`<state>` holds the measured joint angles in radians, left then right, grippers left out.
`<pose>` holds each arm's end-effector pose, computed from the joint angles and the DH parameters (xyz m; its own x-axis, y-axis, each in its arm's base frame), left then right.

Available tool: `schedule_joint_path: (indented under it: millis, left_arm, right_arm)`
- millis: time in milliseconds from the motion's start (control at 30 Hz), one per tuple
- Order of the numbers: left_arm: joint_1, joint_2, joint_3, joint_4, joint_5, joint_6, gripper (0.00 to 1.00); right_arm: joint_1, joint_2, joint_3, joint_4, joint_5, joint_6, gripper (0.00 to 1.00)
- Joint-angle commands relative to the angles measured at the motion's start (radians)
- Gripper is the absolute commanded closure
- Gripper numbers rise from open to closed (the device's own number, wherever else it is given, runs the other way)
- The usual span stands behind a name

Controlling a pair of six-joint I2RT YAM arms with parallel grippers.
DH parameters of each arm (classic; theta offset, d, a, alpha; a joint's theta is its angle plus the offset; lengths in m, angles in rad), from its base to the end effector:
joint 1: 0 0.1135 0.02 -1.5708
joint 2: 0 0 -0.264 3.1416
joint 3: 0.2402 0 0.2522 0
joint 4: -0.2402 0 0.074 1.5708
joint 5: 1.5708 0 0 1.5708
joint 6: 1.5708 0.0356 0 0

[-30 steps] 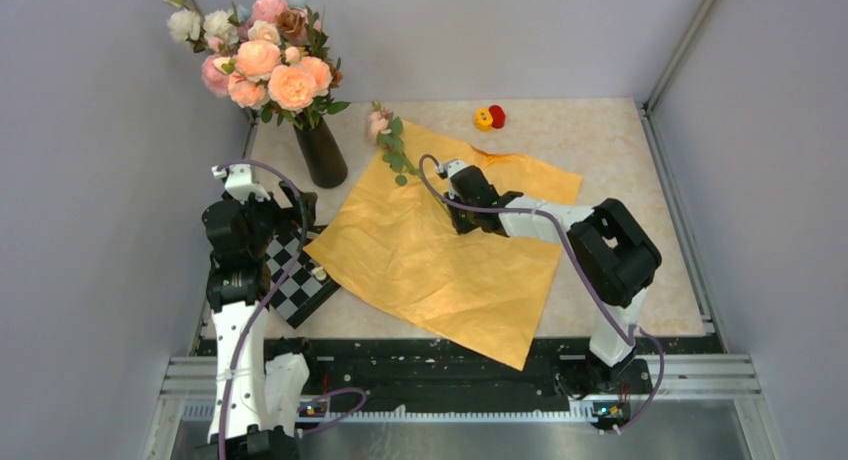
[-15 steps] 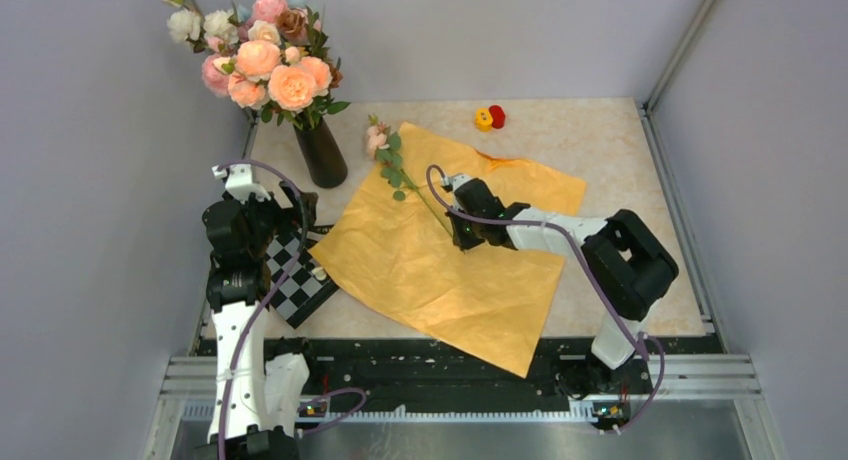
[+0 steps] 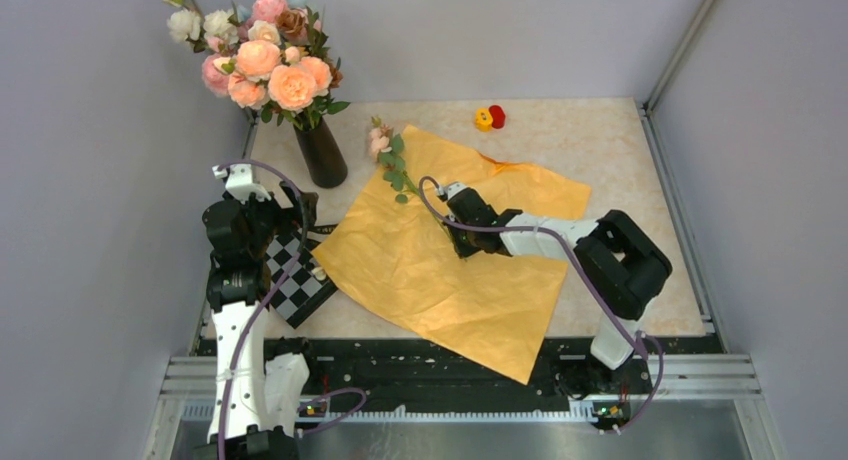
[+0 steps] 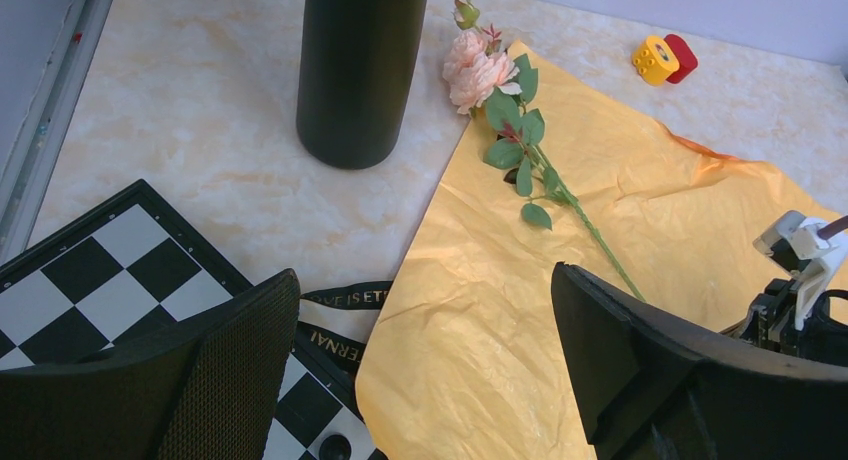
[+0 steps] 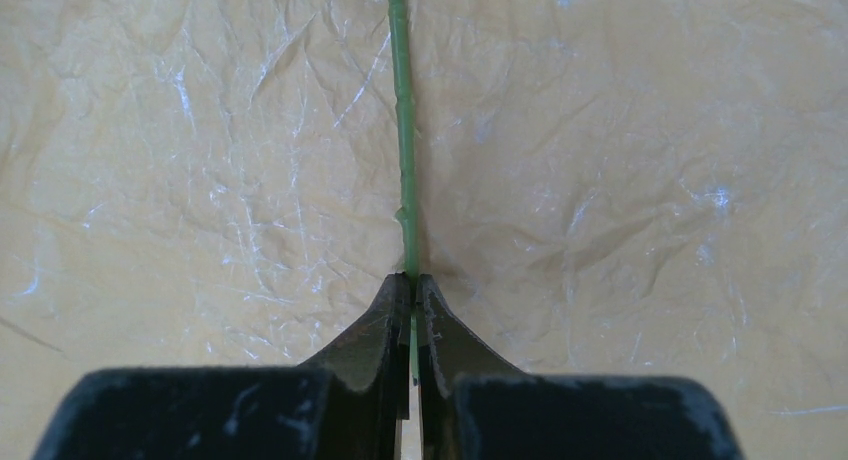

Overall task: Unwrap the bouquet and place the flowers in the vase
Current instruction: Pick up the fake flower from the wrapping paper.

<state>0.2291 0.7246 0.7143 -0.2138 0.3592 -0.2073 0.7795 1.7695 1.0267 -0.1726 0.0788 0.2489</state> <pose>0.1709 0.0270 0.3221 -0.2367 -0.2530 -0.9380 0.0740 0.9580 -0.2771 0.2579 0.2510 0.1640 -0.7107 -0.3571 -0.6061 -0.5072 0.8572 0.0896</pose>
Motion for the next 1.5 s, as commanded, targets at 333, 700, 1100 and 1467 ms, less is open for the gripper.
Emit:
schedule_joint_path:
  millis: [333,700,1100,1467]
  left_arm:
    - [-0.005,-0.019,0.019,0.026,0.015,-0.001,0.01]
    - [-0.006,-0.019,0.02,0.026,0.037,-0.005,0.01]
    - [-0.021,-0.023,-0.018,0.095,0.111,-0.212,0.01]
    - [-0.092,-0.002,-0.184,0.334,0.171,-0.587,0.01]
  right_arm:
    - [0.056,0.109,0.095,-0.074,0.084,-0.025,0.92]
    - [0.056,0.127,0.088,-0.08,0.059,0.009,1.0]
    - [0.053,-0.101,0.042,0.065,-0.035,0.141,1.0]
    - [0.031,-0.27,-0.09,0.295,-0.177,0.28,1.0]
